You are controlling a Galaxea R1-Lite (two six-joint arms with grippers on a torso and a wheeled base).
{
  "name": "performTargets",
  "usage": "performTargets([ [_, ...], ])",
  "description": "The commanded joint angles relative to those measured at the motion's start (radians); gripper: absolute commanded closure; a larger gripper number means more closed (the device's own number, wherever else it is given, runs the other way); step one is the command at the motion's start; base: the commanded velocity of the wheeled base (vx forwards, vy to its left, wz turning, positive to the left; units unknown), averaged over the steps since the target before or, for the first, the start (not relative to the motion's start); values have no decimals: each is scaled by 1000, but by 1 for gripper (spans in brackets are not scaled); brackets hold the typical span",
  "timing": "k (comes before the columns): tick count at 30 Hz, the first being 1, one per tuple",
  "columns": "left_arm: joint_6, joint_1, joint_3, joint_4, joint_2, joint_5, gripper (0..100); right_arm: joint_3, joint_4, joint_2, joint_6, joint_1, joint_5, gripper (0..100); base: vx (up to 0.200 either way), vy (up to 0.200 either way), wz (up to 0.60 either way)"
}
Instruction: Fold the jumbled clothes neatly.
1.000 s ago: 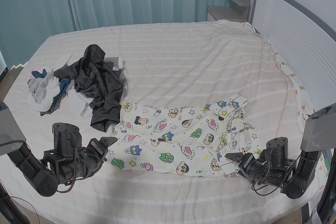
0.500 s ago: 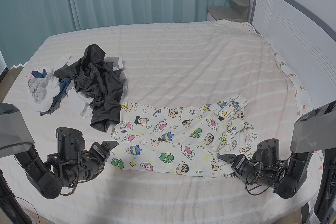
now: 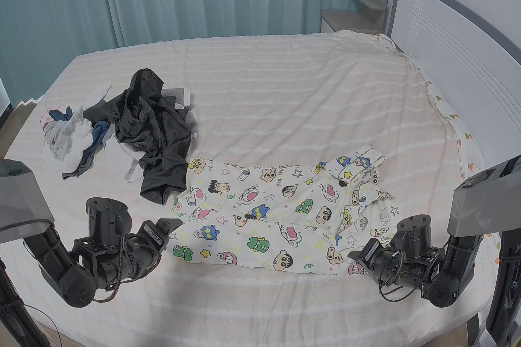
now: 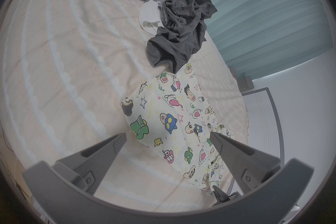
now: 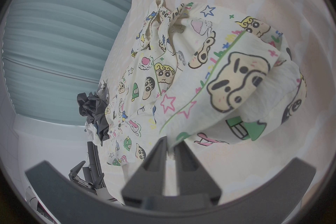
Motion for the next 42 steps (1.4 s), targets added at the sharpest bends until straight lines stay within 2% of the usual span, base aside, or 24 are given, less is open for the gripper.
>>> performTargets([
  [1, 0, 3, -1, 0, 2, 1, 0, 6, 2, 0, 0, 1, 1, 100, 0, 0, 0],
  [7, 0, 6, -1, 0, 4, 1, 0, 17, 2, -9, 0, 21, 1, 100, 0, 0, 0],
  [11, 0, 9, -1, 0, 4, 1, 0, 51, 2, -39, -2, 96, 1, 100, 0, 0, 0],
  [14, 0, 9, 0, 0, 5, 1, 0, 49, 2, -39, 0, 115, 1, 100, 0, 0, 0],
  [26, 0, 9, 0, 0, 11, 2, 0, 40, -3, -11, -2, 99, -1, 100, 0, 0, 0],
  [27, 0, 9, 0, 0, 11, 2, 0, 40, -1, -11, -2, 90, 1, 0, 0, 0, 0],
  [39, 0, 11, -1, 0, 24, 2, 0, 127, -4, -109, -9, 90, 1, 0, 0, 0, 0],
  [42, 0, 11, -1, 0, 24, 2, 0, 166, -6, -140, -41, 58, 1, 0, 0, 0, 0],
])
